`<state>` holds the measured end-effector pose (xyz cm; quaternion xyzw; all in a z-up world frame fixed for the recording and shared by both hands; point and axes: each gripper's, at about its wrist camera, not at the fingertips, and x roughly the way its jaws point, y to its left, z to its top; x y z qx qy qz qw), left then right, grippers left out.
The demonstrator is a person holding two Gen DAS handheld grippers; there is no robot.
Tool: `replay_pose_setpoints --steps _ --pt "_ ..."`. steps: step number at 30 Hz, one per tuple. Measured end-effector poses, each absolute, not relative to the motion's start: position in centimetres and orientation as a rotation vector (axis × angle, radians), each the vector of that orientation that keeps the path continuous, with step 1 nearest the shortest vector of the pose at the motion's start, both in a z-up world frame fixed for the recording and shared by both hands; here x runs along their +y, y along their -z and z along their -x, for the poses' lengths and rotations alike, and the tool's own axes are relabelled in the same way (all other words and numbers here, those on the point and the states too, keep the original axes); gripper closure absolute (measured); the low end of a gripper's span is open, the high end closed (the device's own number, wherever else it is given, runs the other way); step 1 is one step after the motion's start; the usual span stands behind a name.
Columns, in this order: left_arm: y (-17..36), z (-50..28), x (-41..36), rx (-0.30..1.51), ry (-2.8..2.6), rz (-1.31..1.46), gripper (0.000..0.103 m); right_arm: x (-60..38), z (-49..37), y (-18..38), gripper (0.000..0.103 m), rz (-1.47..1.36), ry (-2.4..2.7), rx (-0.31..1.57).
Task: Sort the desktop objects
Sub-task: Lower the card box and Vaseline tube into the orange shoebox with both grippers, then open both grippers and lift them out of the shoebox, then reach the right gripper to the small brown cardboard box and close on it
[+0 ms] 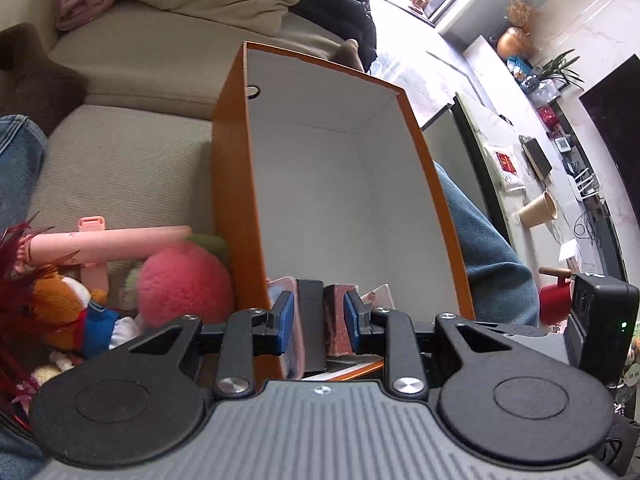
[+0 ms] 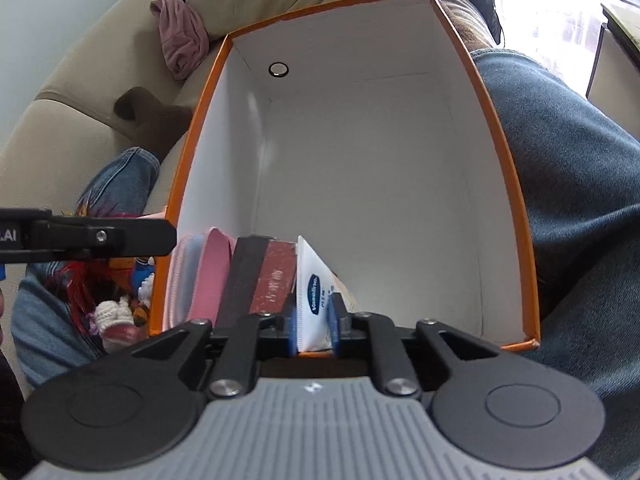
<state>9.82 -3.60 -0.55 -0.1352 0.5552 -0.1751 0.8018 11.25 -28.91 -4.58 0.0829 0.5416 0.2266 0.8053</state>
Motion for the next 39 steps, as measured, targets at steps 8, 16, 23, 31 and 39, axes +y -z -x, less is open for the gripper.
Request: replay_pose_setpoints --steps 8,16,23,31,39 --pt "0.1 -8.3 -2.0 1.159 0.371 0.292 0.073 -28.7 -10.8 3.6 0.072 -0.152 -0.478 1.131" --pt "0.1 -5.8 -1.4 1.167 0.416 0.253 0.073 -29.7 -9.1 1.1 0.065 -0.085 -0.47 1.027" --pt "4.3 -2.8 -2.6 1.324 0.464 0.126 0.073 -30.9 -4.8 -1.8 0.071 -0.047 -0.57 0.985" --pt "8.6 0.0 -5.3 1.519 0.603 -0.016 0.073 -27.7 -3.1 5.0 0.07 0.069 -0.636 1.231" --pt "10.1 2.3 -5.1 1.611 0.614 -0.067 0.074 -23.6 -2.7 11.5 0.045 0.076 -0.738 1.503"
